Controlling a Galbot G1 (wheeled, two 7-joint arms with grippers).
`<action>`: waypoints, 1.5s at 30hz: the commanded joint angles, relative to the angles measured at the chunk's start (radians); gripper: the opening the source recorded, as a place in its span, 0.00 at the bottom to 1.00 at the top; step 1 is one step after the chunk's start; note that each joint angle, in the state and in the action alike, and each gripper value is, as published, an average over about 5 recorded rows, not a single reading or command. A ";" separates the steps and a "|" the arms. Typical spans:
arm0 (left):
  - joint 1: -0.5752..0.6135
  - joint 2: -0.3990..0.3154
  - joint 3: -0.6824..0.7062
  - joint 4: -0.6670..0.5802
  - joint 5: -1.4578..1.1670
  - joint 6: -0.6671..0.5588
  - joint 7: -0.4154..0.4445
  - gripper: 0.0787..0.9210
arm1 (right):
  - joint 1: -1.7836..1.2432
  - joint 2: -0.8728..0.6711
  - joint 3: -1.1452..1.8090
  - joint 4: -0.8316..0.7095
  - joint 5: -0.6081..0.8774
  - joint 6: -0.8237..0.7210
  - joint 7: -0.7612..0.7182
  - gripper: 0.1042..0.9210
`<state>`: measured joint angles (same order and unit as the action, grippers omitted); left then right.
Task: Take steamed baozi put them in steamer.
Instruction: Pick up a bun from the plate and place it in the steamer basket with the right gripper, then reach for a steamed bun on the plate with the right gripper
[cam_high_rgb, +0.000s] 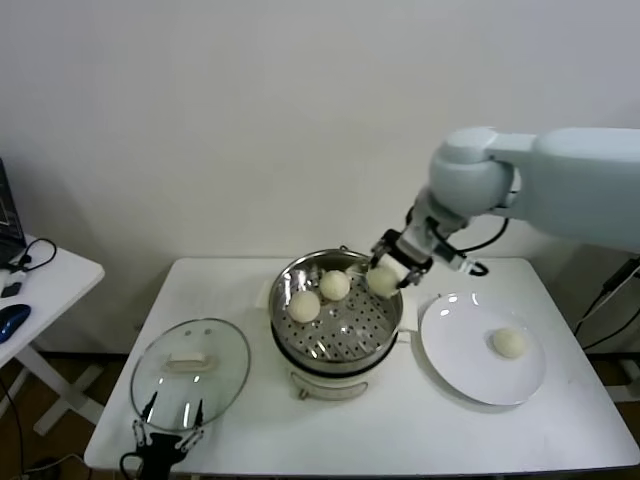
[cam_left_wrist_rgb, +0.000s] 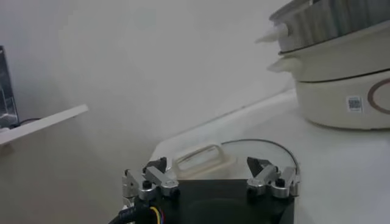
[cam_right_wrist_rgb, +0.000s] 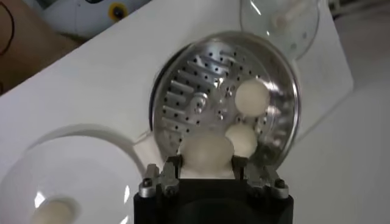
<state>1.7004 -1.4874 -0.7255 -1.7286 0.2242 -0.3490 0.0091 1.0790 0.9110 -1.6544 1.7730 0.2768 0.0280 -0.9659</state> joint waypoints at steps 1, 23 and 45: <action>0.000 -0.003 -0.003 0.004 -0.001 -0.002 -0.001 0.88 | -0.187 0.179 0.061 -0.007 -0.113 0.035 0.041 0.57; -0.009 -0.007 -0.002 0.015 0.002 -0.006 -0.002 0.88 | -0.396 0.313 0.047 -0.158 -0.216 -0.001 0.044 0.57; -0.003 -0.002 0.001 0.012 0.025 -0.017 -0.006 0.88 | -0.100 0.135 0.013 -0.207 0.140 0.113 -0.186 0.88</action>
<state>1.6963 -1.4942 -0.7267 -1.7163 0.2393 -0.3648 0.0041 0.7976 1.1508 -1.5991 1.6041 0.1634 0.0891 -0.9894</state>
